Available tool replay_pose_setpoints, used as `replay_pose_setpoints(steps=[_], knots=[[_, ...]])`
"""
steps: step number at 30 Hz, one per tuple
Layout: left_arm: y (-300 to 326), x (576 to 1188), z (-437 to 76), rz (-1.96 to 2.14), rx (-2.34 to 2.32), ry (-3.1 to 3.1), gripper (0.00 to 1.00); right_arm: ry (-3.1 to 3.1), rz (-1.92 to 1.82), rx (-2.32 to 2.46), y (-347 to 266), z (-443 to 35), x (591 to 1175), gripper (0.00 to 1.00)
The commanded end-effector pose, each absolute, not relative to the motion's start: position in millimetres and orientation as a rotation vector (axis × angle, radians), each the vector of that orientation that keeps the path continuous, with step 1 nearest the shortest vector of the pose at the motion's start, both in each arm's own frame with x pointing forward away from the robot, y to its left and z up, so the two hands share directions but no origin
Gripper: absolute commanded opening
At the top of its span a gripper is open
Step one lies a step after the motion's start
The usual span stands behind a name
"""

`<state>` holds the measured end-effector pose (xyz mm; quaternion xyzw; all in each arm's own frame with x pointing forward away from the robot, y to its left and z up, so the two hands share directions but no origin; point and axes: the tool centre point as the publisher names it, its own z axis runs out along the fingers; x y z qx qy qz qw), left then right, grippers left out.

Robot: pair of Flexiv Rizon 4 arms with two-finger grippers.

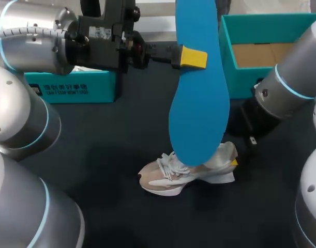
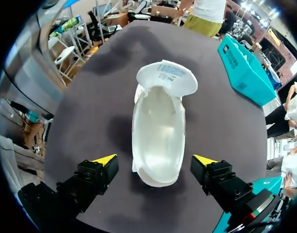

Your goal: Take the shoe out of the shoebox, open the shoe tongue, remove and reinsert the insole, then place the shoe into the shoebox

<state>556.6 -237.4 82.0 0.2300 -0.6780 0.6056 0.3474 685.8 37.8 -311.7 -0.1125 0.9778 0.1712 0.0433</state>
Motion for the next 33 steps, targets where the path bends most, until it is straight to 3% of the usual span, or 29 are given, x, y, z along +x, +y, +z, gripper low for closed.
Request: replay_pose_setpoints(steps=[1, 33], knots=[[-237, 556, 80, 1.574, 0.595, -1.755, 0.00, 3.009, 0.332, -0.345, 34, -295, 684, 1.00], [-237, 556, 80, 1.574, 0.595, -1.755, 0.00, 3.011, 0.177, -0.364, 53, -292, 670, 1.00]])
